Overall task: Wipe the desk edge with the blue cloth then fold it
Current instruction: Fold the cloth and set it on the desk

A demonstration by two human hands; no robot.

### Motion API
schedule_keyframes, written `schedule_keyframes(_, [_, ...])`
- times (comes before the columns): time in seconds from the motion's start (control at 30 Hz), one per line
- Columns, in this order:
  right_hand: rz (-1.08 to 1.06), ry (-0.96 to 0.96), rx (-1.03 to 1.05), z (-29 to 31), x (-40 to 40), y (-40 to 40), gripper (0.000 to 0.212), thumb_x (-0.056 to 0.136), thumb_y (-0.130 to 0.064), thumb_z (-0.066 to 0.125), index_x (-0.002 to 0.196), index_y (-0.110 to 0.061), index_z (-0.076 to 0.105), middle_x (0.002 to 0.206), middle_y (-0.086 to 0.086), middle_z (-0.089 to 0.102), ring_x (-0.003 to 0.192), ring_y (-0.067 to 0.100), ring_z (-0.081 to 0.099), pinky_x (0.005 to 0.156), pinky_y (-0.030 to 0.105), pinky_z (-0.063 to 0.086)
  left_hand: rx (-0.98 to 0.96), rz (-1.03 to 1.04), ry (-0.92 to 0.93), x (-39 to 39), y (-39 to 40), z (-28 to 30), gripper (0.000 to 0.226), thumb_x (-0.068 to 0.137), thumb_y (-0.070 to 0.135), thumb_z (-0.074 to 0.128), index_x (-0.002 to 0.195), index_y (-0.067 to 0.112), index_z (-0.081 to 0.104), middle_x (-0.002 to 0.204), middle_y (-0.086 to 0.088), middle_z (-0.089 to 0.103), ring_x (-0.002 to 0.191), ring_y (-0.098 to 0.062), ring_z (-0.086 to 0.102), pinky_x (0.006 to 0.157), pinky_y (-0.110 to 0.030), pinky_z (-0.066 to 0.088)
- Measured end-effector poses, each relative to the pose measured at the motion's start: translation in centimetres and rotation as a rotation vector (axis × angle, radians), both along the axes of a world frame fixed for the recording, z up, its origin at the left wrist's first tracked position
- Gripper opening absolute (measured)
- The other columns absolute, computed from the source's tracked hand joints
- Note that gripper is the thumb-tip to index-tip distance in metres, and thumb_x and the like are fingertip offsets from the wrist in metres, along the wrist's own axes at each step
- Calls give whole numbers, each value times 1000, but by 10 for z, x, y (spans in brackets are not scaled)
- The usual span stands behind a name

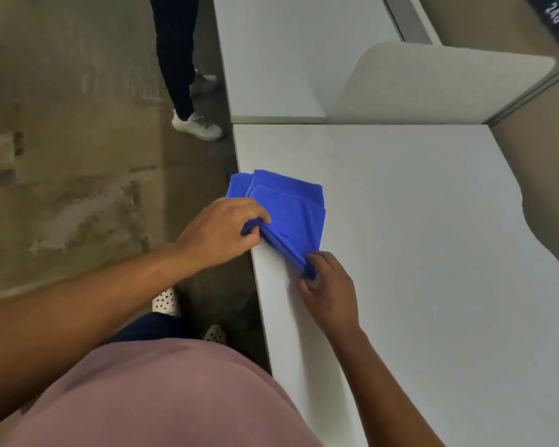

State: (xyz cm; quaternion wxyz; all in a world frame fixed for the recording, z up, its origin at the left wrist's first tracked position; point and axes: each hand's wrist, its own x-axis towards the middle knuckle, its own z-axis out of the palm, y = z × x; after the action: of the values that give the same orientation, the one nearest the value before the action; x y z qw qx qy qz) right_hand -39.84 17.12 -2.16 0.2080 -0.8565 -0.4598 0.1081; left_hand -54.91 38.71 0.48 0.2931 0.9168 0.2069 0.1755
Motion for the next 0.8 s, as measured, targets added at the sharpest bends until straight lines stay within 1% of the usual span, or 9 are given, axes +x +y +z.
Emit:
schedule_keyframes(0.07, [-134, 95, 123, 8, -1, 1, 26, 87, -12, 72, 113, -19, 72, 104, -9, 72, 89, 4, 62, 83, 6, 46, -118, 21, 10, 8, 9, 18, 24, 86, 12, 75, 106, 25, 80, 104, 11, 79, 95, -10, 74, 87, -41, 61])
schedule_keyframes(0.13, [-248, 195, 216, 21, 3, 2, 26, 89, -11, 70, 112, -20, 74, 102, -13, 73, 91, 2, 65, 84, 3, 44, -227, 14, 38, 19, 23, 38, 24, 86, 15, 76, 101, 33, 79, 100, 12, 79, 92, -8, 72, 86, -40, 62])
schedule_keyframes(0.27, [-308, 370, 329, 62, 16, 10, 27, 92, -7, 67, 108, -26, 75, 99, -18, 77, 94, 2, 73, 83, 7, 53, -354, -61, 118, 47, 60, 78, 27, 85, 16, 80, 94, 41, 75, 92, 18, 78, 86, 0, 72, 86, -34, 64])
schedule_keyframes(0.33, [-298, 448, 360, 85, 27, 13, 24, 94, -9, 67, 104, -29, 76, 99, -18, 78, 91, 5, 75, 77, 9, 54, -477, -141, 145, 63, 81, 95, 25, 84, 17, 80, 97, 38, 77, 91, 12, 81, 82, -5, 75, 89, -37, 64])
schedule_keyframes(0.4, [-298, 515, 397, 106, 41, 16, 21, 95, -14, 69, 104, -31, 77, 101, -13, 80, 88, 12, 76, 74, 17, 59, -617, -245, 163, 80, 102, 110, 26, 84, 19, 82, 104, 34, 79, 94, 5, 84, 87, -11, 79, 88, -38, 65])
schedule_keyframes(0.5, [-360, 580, 456, 123, 67, 25, 18, 97, -16, 71, 107, -28, 78, 104, -8, 81, 85, 15, 76, 68, 22, 60, -747, -390, 232, 117, 134, 121, 32, 82, 29, 85, 113, 33, 78, 100, -4, 85, 94, -16, 81, 81, -26, 65])
schedule_keyframes(0.6, [-448, 589, 387, 112, 95, 41, 16, 99, -15, 69, 109, -24, 78, 101, -5, 81, 85, 12, 75, 66, 20, 58, -731, -426, 352, 165, 156, 106, 25, 90, 25, 84, 114, 31, 78, 100, -3, 85, 100, -19, 80, 89, -33, 63])
schedule_keyframes(0.67, [-498, 575, 290, 95, 111, 54, 14, 102, -16, 67, 112, -20, 77, 101, -2, 80, 85, 12, 75, 67, 23, 56, -641, -426, 422, 191, 161, 84, 18, 96, 20, 80, 111, 29, 78, 94, 0, 84, 102, -19, 79, 95, -37, 59])
schedule_keyframes(0.8, [-542, 513, 195, 67, 128, 71, 17, 104, -18, 64, 116, -16, 76, 105, -3, 75, 98, 20, 73, 82, 32, 57, -469, -351, 418, 203, 154, 43, 16, 100, 15, 72, 109, 28, 76, 95, 3, 81, 106, -17, 74, 98, -35, 56])
